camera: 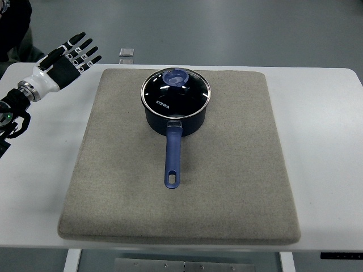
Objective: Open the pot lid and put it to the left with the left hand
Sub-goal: 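Raise the left hand and open its fingers above the table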
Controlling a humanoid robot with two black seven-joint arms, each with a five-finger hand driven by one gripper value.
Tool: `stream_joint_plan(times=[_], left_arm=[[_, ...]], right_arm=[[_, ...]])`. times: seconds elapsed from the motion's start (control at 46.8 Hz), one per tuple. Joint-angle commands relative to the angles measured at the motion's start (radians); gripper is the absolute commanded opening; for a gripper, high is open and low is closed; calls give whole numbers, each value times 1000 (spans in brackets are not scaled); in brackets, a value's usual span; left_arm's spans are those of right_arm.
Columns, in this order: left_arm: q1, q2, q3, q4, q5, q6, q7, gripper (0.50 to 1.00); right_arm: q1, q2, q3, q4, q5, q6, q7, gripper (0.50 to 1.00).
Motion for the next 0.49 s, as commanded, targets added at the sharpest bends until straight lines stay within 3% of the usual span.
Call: stream_joint_plan(times=[0.0,0.256,0.47], left_arm=[[-1,-2,0,0,0,0,0,992],[-9,0,2,0,6,3,0,992],[-14,0,9,-2,15,88,0,992]], right_arm=[[0,0,0,0,0,0,0,917],[1,0,0,0,0,0,0,917],[0,0,0,0,0,0,0,917]])
